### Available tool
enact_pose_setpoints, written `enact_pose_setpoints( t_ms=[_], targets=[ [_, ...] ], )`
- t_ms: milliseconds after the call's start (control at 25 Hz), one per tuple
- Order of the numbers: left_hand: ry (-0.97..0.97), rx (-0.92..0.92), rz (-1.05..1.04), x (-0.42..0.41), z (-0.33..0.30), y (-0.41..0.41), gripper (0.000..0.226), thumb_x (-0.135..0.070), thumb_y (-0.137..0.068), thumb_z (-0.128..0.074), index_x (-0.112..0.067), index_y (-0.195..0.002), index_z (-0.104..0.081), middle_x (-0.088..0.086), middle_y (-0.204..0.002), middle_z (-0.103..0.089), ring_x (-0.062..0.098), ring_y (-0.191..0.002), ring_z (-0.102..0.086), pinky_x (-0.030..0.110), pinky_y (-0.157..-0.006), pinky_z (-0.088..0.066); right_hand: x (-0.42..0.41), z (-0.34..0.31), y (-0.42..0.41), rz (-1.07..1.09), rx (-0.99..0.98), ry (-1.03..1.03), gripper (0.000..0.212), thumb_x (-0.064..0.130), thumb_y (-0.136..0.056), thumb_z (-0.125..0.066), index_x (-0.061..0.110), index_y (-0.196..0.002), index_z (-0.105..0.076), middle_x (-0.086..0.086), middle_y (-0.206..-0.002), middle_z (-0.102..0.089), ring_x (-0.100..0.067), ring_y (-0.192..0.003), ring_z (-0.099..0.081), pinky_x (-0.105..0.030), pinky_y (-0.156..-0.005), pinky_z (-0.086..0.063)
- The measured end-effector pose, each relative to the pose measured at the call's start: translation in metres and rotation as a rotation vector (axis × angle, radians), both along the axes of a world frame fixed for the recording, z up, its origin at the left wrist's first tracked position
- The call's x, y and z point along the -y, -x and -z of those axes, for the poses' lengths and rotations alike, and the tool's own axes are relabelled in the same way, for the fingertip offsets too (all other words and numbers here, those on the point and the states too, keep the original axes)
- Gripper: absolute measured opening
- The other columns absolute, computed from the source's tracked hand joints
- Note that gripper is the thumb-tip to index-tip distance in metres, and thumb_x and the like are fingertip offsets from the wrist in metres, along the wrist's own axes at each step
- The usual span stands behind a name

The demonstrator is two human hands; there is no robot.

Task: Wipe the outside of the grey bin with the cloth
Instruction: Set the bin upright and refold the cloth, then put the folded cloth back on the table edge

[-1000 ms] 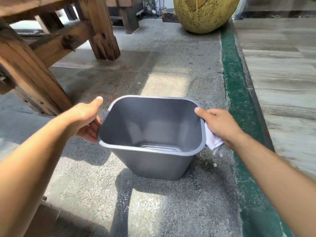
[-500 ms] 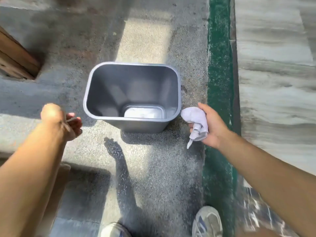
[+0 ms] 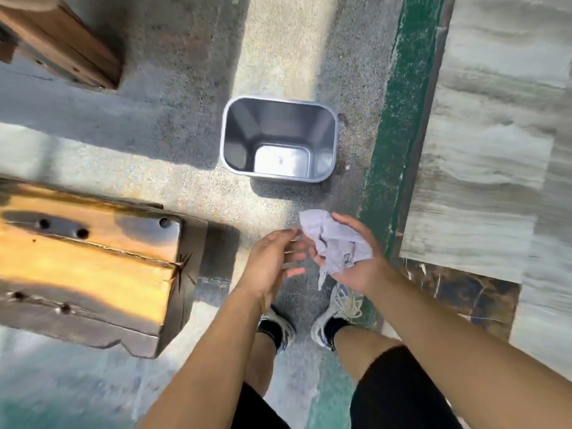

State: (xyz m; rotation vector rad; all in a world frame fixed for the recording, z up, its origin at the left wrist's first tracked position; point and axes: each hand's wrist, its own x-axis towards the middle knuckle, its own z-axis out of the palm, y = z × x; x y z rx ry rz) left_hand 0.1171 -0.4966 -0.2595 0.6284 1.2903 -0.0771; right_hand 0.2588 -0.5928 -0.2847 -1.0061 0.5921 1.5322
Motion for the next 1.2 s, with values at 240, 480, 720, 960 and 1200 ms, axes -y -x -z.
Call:
enact_pose_setpoints(
  t_ms=[240,480,720,960,1200],
  targets=[
    [-0.138,0.051,-0.008,-0.020,-0.137,0.034,0.009,-0.020,-0.095,-0.067,-0.014,-0.090,-0.071,0.007,-0.085,-0.074,0.019,-0.079,-0.069,0.032,-0.069,-0.056,-0.031,-0.149,0.049,-0.100,0.093,0.042,0.033,0.037,-0.088,-0.067,0.005,-0.093,-0.070,-0.014,-0.084,-0.066,-0.024,-0.075,-0.065,-0.032,-0.072,-0.056],
    [-0.185,-0.033,-0.060,-0.077,-0.228,0.061,0.021,-0.035,-0.076,-0.064,-0.017,-0.079,-0.055,0.010,-0.074,-0.055,0.023,-0.074,-0.049,0.039,-0.071,-0.040,-0.080,-0.258,0.066,-0.269,0.165,0.159,0.021,0.022,-0.095,-0.063,0.004,-0.105,-0.070,-0.017,-0.096,-0.076,-0.032,-0.089,-0.070,-0.045,-0.090,-0.053],
    [-0.230,-0.050,-0.092,-0.122,-0.282,0.066,0.054,-0.060,-0.078,-0.076,-0.011,-0.093,-0.061,0.020,-0.085,-0.067,0.028,-0.079,-0.064,0.045,-0.076,-0.054,-0.117,-0.309,0.058,-0.612,0.545,-0.100,0.038,0.019,-0.092,-0.072,0.023,-0.129,-0.066,0.001,-0.117,-0.076,-0.015,-0.108,-0.072,-0.032,-0.094,-0.055],
    [-0.202,0.002,-0.293,-0.137,-0.331,0.025,0.043,-0.017,-0.083,-0.084,-0.003,-0.116,-0.060,0.017,-0.101,-0.076,0.024,-0.087,-0.075,0.042,-0.083,-0.062,-0.165,-0.332,0.015,-0.771,0.772,-0.143,0.028,0.011,-0.092,-0.069,0.021,-0.118,-0.074,0.006,-0.111,-0.078,-0.006,-0.103,-0.072,-0.025,-0.090,-0.054],
    [-0.235,-0.160,-0.458,-0.145,-0.351,-0.010,0.025,-0.005,-0.089,-0.070,-0.015,-0.110,-0.061,0.016,-0.101,-0.074,0.038,-0.094,-0.069,0.063,-0.081,-0.056,-0.216,-0.355,-0.038,-0.808,0.683,-0.056,0.016,0.021,-0.099,-0.061,0.016,-0.103,-0.076,-0.001,-0.101,-0.081,-0.022,-0.103,-0.074,-0.035,-0.085,-0.056]
  ],
)
